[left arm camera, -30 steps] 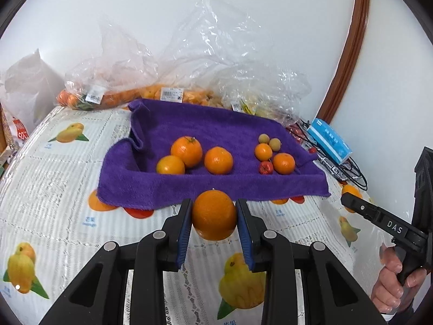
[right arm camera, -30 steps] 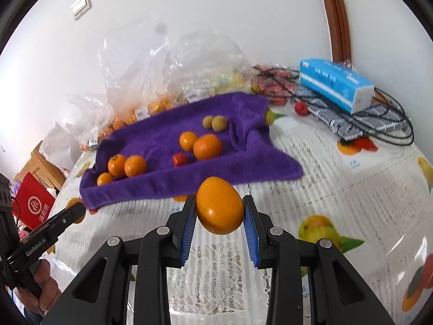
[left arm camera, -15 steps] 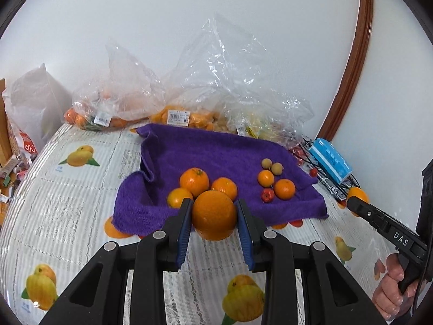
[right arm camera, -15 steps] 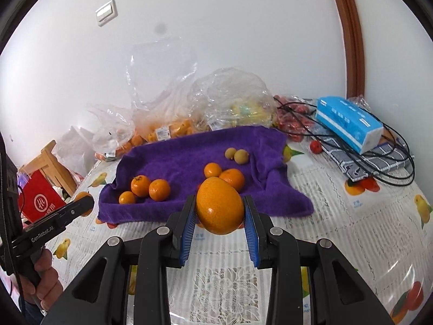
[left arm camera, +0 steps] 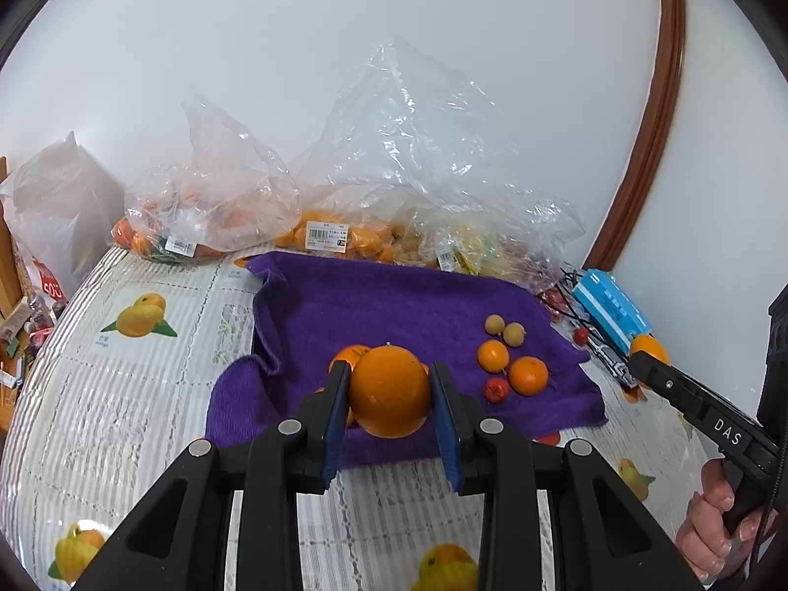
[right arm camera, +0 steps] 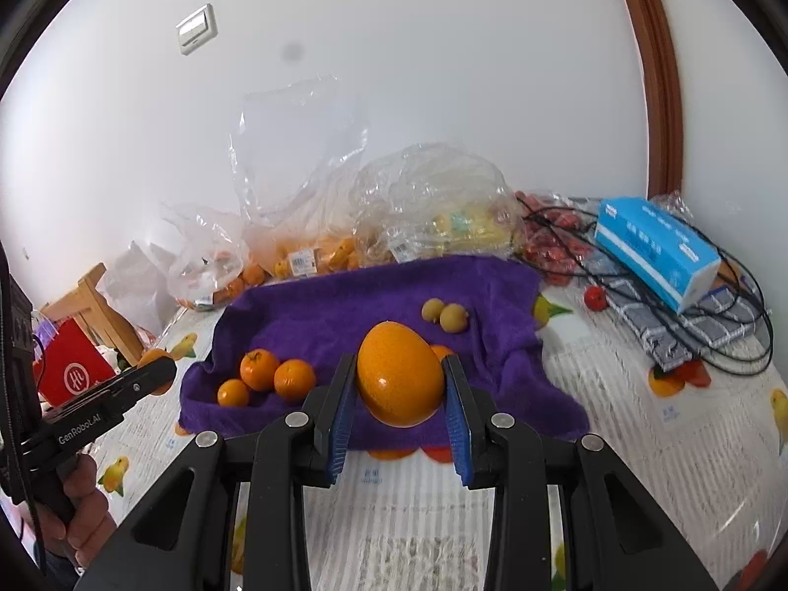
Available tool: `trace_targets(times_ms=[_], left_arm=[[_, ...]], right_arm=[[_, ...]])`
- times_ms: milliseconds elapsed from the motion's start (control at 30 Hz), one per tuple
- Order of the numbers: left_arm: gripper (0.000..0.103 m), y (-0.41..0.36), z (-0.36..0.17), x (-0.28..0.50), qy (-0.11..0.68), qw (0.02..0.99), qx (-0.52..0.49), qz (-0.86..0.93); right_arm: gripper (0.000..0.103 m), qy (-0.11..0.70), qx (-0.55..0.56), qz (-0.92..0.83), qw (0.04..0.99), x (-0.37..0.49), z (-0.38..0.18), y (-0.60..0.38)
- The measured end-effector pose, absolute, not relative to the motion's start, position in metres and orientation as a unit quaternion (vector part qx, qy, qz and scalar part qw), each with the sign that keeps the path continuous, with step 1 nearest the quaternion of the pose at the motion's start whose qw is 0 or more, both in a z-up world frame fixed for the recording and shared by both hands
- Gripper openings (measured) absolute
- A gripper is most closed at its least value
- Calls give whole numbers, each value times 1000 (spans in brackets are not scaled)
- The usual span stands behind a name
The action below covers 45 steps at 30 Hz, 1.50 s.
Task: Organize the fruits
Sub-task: 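Carry both held oranges over the purple towel, then open the right tool to drop its orange while the left tool releases its orange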
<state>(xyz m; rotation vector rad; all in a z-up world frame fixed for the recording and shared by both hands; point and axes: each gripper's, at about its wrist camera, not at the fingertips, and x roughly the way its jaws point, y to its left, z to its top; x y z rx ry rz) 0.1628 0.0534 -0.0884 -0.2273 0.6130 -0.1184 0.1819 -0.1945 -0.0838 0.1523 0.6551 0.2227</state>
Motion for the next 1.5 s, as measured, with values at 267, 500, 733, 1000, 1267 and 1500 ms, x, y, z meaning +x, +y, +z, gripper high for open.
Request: trace_targets(times_ms=[267,500,733,1000,1267,1500], left_arm=[[31,55,-86,186,299,946,-109,-55],[31,51,-89,209,302,946,-106,-57],[31,46,-100,231,306,943,-116,-60],[31,52,-127,240,327,934,-135,-58],[31,47,-134,237,334,931,-132,-67],[31,40,-140,239,344,928,-124,-74]], right_arm=[[34,308,65,103,944,206,-78,-191],[34,313,70,105,942,230,-82,-189],[34,313,71,119,940,253,-87,-181],[34,362,60,136,920,266,-126,-174],[34,380,67,151,910,268,-139,-173],[34,384,59,149,909,268,-145,-170]])
